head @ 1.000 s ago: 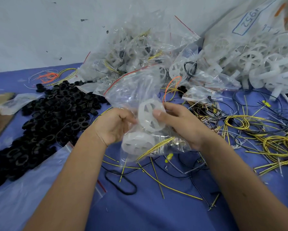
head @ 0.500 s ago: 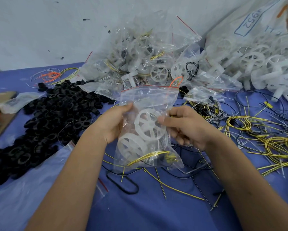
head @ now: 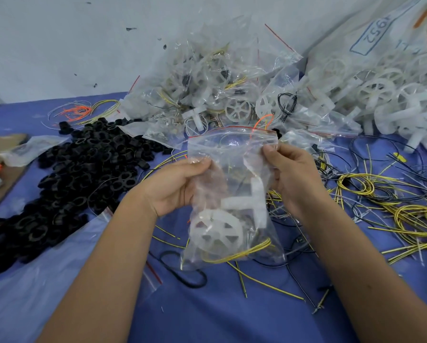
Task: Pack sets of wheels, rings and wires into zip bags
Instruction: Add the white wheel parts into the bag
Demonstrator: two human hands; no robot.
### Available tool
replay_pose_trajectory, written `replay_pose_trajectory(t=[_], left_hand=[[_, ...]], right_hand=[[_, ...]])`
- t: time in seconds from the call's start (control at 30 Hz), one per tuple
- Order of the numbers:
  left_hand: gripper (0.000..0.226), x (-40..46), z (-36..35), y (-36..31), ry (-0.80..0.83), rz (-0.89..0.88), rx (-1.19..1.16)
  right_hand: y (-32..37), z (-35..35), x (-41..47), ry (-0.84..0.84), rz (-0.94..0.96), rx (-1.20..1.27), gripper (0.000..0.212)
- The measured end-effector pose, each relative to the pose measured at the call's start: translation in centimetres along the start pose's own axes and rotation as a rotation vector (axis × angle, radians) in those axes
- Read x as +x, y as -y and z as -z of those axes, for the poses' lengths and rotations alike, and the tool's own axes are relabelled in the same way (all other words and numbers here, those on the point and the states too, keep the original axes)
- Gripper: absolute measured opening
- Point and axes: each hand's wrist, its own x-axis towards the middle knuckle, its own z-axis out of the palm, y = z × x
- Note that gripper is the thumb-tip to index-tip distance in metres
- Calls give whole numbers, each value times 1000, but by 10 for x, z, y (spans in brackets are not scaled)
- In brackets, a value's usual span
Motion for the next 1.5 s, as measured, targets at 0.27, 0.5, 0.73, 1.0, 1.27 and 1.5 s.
replay_pose_trajectory(t=[0.27, 0.5, 0.73, 1.0, 1.27, 1.5], left_hand=[[17, 1, 7, 0, 80, -128, -2], [17, 6, 2, -7, -138, -231, -78], [17, 13, 6, 2, -451, -414, 247], [26, 17, -15, 12, -743, -740, 967], [27, 19, -39, 3, -352, -699, 1095], [3, 23, -44, 1, -333, -695, 964]], right_hand=[[0, 1, -1, -25, -80, -57, 14], [2, 1, -1, -53, -12, -78, 31], [-5, 4, 5, -185, 112, -111, 22], [-10, 1, 3, -57, 240, -428, 15], [-18, -1, -2, 270, 395, -696, 9], [-18, 0, -3, 269, 387, -681, 10]])
